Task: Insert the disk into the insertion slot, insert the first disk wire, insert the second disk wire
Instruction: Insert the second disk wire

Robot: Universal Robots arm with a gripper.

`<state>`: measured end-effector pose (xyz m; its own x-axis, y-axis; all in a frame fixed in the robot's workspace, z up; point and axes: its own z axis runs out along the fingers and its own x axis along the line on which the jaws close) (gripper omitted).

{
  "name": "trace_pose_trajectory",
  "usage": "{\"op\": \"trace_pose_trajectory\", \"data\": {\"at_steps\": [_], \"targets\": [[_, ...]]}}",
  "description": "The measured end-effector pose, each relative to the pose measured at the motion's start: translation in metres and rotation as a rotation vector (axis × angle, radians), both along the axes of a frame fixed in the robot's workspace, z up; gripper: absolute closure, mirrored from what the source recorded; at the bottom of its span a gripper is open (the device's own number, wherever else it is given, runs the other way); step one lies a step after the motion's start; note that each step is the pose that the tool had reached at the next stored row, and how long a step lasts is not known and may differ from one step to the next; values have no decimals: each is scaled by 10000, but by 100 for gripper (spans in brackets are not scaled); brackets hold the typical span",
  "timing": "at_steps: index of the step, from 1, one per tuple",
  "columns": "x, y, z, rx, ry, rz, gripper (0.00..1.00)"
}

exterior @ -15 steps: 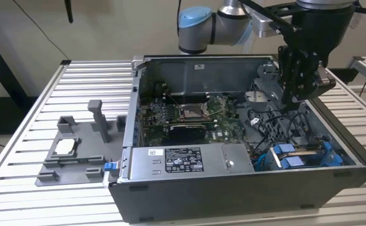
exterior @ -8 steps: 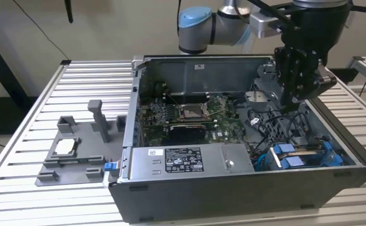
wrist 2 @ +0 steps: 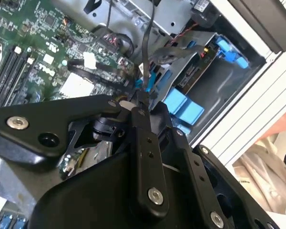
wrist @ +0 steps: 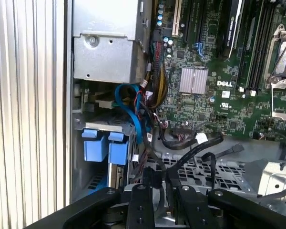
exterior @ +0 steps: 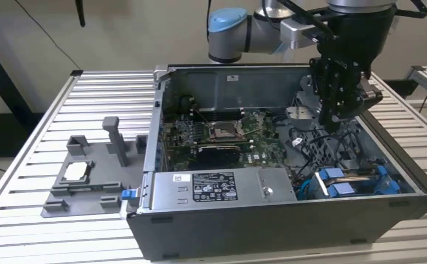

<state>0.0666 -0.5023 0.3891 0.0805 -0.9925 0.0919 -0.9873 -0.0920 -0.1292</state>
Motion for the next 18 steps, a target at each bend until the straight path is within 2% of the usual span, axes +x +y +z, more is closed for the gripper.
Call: {"op": "trace_pose_trajectory", "data": {"at_steps": [1,3,4,6,8,10,14,17,18], "targets": [[-14,0,-5,-17,-48,9,73],[-36,0,-15,-43,-222,30,73],[-53,0,-20,-53,-288,36,73],[-85,0,-33,-72,-372,44,73],[-96,0,-50,-102,-402,62,73],[-98,0,-60,-133,-461,111,73],[-101,0,-74,-212,-545,210,73],[-101,0,-75,-254,-566,274,75],[-102,0,-76,-265,-567,285,82]]}}
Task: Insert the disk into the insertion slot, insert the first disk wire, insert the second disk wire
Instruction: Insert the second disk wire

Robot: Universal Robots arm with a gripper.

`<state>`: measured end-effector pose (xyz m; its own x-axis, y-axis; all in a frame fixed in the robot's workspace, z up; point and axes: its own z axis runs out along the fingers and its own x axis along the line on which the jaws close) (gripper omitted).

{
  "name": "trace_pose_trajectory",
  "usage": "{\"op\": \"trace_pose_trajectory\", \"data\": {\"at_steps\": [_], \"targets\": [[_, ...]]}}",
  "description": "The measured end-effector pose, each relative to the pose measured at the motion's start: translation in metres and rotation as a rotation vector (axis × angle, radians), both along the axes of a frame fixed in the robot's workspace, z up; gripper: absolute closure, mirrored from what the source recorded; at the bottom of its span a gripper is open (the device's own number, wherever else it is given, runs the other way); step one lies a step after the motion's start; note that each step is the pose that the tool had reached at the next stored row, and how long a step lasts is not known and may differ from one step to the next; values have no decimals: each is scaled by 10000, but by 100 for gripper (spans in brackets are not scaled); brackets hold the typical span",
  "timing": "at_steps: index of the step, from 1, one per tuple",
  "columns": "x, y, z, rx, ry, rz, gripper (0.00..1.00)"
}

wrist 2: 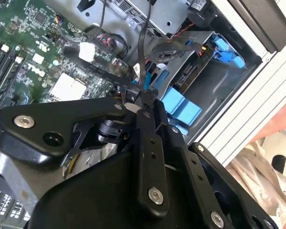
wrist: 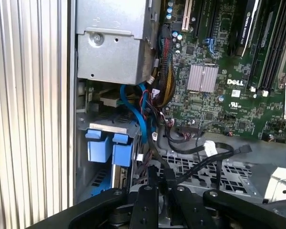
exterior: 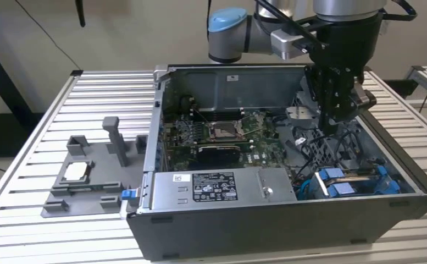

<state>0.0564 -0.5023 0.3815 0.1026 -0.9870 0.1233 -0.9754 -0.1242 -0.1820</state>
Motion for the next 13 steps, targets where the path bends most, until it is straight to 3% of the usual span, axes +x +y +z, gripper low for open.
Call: {"op": "trace_pose_trajectory", "data": {"at_steps": [10,13], "targets": [[-5,1,-5,-38,-1,15,80],[-6,2,-9,-130,-3,14,74]]}}
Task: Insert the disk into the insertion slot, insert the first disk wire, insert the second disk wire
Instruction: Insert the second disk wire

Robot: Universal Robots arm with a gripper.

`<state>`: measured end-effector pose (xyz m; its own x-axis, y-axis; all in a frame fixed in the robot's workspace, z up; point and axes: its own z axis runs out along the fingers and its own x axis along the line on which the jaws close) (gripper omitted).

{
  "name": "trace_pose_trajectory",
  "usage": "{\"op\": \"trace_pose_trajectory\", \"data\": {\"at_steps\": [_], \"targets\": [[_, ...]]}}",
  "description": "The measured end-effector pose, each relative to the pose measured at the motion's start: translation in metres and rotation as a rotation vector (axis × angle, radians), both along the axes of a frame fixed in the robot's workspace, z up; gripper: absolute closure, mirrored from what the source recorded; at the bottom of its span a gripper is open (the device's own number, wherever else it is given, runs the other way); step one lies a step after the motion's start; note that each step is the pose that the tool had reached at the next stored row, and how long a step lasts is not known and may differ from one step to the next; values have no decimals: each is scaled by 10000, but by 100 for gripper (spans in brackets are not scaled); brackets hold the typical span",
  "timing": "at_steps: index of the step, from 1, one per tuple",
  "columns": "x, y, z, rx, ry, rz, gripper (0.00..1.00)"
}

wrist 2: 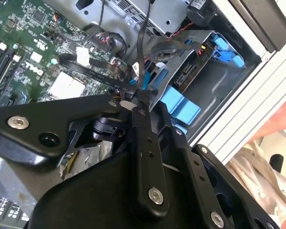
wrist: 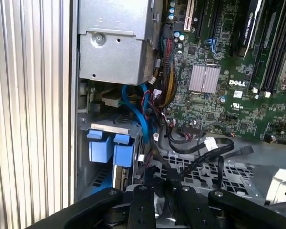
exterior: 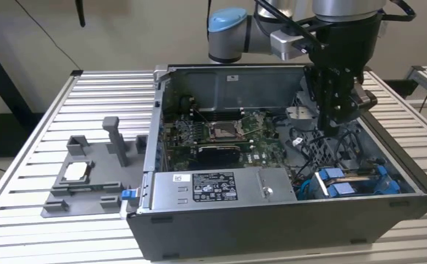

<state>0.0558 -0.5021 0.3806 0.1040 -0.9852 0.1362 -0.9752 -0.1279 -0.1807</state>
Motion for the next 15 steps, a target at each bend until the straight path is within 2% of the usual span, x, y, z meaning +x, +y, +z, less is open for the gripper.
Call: {"op": "trace_pose_trajectory", "data": {"at_steps": [4,11,13,14,15], "targets": [[-2,4,-17,-146,-11,-2,74],[-3,6,-43,-152,-47,-23,74],[-3,6,-48,-152,-49,-27,77],[-3,6,-50,-152,-49,-28,84],[-3,6,-52,-152,-49,-29,84]]}}
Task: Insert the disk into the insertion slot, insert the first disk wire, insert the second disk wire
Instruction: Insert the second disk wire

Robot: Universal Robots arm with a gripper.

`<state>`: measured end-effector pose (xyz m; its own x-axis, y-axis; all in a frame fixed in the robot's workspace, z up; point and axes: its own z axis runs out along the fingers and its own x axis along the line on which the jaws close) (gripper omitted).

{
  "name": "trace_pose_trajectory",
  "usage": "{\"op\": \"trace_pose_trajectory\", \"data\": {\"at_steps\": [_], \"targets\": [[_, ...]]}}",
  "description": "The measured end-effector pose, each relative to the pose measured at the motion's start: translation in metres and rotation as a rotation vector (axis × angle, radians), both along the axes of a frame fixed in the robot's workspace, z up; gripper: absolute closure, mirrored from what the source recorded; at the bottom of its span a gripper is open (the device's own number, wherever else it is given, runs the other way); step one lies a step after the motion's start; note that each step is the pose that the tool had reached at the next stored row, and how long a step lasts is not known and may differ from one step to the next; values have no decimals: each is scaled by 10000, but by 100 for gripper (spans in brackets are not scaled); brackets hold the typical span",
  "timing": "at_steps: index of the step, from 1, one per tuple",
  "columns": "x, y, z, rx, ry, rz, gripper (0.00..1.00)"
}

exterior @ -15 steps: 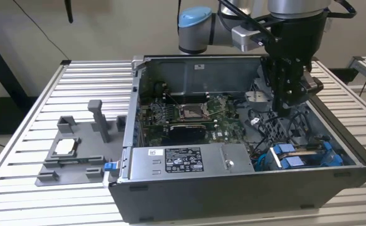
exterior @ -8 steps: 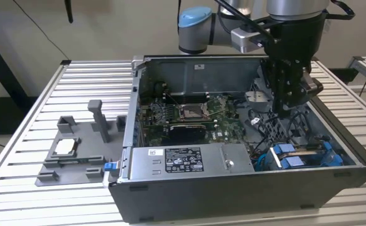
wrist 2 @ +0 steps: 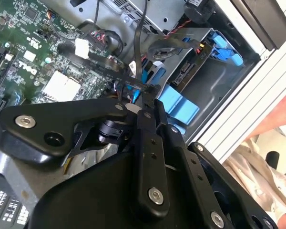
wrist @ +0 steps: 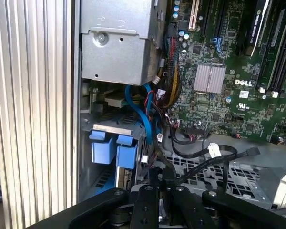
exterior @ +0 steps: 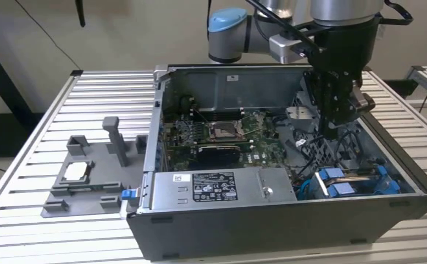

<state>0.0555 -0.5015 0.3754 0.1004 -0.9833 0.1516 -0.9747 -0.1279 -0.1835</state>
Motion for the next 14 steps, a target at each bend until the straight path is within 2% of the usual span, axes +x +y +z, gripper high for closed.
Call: {"op": "trace_pose_trajectory", "data": {"at_steps": [8,11,12,14], "targets": [[0,0,-3,-2,0,-2,84],[11,0,-3,-1,0,-2,82],[11,0,-3,-1,0,-2,75],[14,0,-4,-2,0,-2,75]]}}
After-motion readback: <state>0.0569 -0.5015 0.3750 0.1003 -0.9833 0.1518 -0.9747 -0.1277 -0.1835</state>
